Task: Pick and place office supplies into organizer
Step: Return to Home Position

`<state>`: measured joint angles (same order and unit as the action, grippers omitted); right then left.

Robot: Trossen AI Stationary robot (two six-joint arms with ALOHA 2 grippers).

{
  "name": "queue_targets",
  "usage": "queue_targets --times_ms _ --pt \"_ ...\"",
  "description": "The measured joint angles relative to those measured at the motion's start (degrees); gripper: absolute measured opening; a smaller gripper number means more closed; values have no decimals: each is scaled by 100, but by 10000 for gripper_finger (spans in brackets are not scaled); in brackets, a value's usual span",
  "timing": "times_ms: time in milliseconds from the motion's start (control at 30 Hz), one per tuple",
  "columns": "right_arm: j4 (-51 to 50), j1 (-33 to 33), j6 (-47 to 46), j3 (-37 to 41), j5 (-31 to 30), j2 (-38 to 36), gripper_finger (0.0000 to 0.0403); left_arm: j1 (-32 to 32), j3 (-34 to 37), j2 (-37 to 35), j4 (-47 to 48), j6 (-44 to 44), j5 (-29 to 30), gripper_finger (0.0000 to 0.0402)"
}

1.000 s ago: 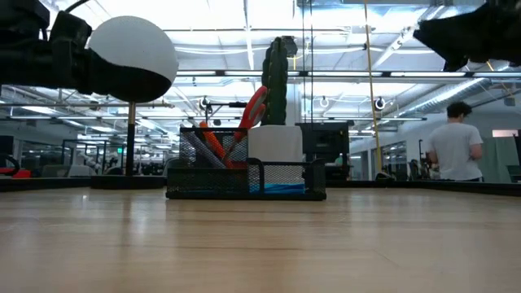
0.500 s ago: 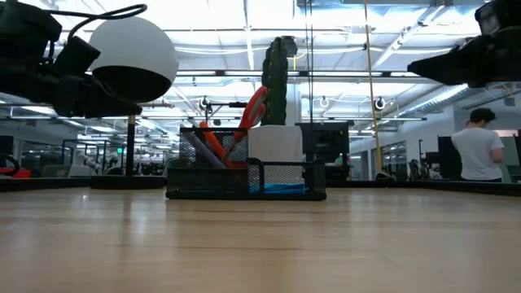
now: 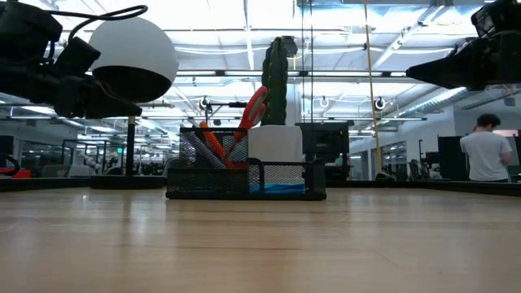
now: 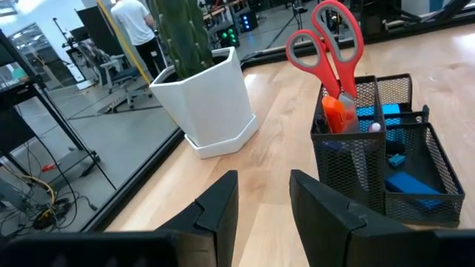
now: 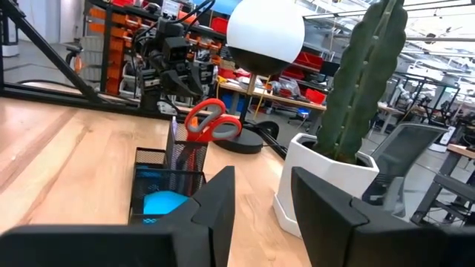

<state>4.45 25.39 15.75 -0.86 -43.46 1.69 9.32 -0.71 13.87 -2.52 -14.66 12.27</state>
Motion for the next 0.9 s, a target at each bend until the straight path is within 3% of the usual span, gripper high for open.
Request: queue_targets --times_ms 433,600,900 --pt "104 -2 -2 0 0 0 124 1 11 0 -153 54 34 129" --pt "113 -1 -3 0 0 0 121 2 13 0 -230 485 438 129" --pt "127 -2 -2 0 0 0 123 2 13 -2 -238 460 448 129"
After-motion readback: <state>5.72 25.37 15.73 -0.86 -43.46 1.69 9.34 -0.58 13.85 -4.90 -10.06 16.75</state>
